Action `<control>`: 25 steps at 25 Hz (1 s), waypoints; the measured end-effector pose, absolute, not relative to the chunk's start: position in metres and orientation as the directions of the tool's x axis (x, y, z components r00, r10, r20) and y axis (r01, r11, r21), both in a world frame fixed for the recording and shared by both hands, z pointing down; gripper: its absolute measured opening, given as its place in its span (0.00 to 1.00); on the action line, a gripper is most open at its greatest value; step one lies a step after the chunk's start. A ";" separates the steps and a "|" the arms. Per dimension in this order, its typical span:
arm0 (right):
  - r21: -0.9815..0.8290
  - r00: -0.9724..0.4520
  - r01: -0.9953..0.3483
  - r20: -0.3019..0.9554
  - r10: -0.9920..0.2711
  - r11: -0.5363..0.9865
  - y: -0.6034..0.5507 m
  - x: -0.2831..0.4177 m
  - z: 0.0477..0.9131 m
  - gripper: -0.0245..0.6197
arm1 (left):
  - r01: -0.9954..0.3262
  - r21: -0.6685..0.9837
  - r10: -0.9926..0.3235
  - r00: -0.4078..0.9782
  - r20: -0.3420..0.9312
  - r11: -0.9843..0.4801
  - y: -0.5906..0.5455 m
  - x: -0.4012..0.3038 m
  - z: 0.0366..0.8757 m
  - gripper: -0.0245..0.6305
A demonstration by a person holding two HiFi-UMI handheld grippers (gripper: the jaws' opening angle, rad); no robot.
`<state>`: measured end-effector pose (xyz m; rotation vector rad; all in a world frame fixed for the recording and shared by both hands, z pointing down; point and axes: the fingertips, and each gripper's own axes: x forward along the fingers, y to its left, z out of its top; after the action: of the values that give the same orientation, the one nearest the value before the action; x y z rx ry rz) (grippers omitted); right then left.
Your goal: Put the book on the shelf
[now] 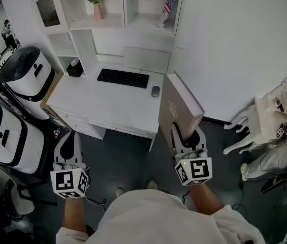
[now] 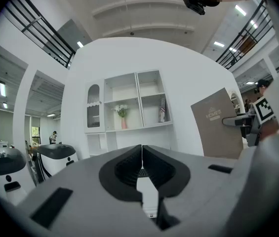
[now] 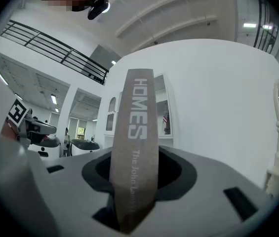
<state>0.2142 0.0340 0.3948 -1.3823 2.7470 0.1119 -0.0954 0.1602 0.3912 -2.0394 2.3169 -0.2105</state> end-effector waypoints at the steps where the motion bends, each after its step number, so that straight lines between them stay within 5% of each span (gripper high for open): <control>1: 0.036 -0.593 -0.805 -0.090 -0.800 0.593 0.033 0.216 0.395 0.31 | -0.984 -0.132 -0.990 -0.128 0.055 0.120 0.159 -0.094 0.392 0.05; 25: 0.018 -0.638 -0.768 -0.112 -0.762 0.640 -0.005 0.245 0.396 0.32 | -0.977 -0.145 -0.985 -0.164 0.051 0.155 0.129 -0.042 0.392 0.05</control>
<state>0.2448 -0.0047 0.3959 -1.2904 2.7595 0.0974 -0.0416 0.1288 0.3917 -1.9942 2.3443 -0.2221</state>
